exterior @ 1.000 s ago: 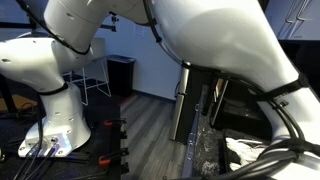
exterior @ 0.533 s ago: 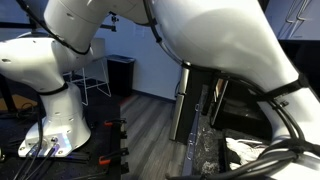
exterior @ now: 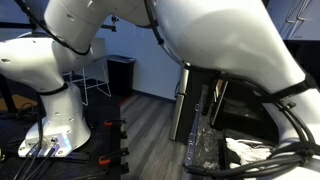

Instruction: Turn the straw clockwise

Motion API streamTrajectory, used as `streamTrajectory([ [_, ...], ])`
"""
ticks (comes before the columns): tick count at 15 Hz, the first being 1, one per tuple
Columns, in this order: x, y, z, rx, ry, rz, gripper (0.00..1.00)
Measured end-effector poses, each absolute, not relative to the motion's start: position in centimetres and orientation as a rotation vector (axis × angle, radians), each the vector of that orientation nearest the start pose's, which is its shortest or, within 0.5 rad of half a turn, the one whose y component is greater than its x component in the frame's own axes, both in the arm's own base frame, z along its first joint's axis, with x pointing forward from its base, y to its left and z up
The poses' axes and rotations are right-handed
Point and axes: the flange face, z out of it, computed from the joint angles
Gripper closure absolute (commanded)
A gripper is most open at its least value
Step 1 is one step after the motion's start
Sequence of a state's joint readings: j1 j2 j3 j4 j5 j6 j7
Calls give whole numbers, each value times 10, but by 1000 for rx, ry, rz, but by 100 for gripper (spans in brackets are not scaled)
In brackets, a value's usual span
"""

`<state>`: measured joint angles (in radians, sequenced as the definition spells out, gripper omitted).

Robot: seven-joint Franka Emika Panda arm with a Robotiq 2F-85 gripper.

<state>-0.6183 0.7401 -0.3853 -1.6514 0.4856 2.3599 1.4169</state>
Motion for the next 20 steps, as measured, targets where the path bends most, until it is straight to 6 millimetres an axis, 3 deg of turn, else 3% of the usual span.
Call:
streamTrajectory([
  [14, 401, -568, 204, 213, 2998, 118, 100],
  [20, 402, -568, 204, 256, 2991, 124, 99],
])
